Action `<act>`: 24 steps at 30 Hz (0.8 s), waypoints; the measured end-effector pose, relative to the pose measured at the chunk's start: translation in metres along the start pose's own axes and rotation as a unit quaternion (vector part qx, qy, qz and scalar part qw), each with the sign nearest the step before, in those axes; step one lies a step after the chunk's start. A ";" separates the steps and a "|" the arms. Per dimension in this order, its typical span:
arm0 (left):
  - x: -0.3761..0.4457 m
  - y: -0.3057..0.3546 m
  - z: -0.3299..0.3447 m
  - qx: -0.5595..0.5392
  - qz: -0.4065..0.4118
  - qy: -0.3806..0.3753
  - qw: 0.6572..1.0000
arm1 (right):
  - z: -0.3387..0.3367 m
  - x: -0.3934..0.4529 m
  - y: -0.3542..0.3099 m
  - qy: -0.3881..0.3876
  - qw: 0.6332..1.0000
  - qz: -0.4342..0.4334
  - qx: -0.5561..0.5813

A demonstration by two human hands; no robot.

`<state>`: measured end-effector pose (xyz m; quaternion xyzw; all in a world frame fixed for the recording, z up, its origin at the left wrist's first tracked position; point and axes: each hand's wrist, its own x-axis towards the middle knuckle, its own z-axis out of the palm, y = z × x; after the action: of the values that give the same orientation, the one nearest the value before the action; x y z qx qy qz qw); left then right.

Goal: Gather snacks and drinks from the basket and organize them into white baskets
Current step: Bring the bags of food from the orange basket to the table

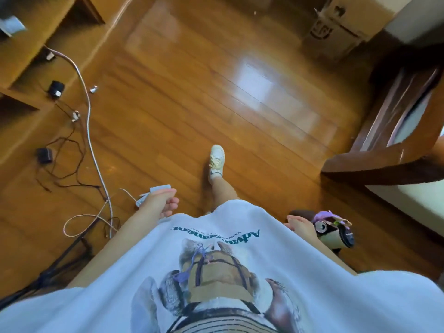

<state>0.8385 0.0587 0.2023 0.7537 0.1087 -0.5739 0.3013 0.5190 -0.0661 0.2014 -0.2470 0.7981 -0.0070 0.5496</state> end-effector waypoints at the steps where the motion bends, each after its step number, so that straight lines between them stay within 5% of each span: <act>1: 0.002 0.010 0.001 0.000 0.004 -0.001 1.000 | 0.005 0.001 -0.016 -0.001 1.000 -0.001 -0.015; 10: 0.045 0.115 -0.034 -0.111 -0.045 0.082 0.989 | 0.123 0.026 -0.223 -0.080 0.982 -0.054 -0.165; 17: 0.065 0.173 -0.062 -0.225 -0.048 0.136 0.964 | 0.243 0.023 -0.366 -0.190 0.917 -0.135 -0.324; 24: 0.093 0.200 -0.090 -0.334 -0.118 0.166 0.920 | 0.330 0.006 -0.473 -0.247 0.879 -0.196 -0.357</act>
<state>1.0418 -0.0650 0.1962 0.6755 0.4309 -0.4024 0.4429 0.9911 -0.3972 0.1992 -0.5715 0.5202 0.2324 0.5906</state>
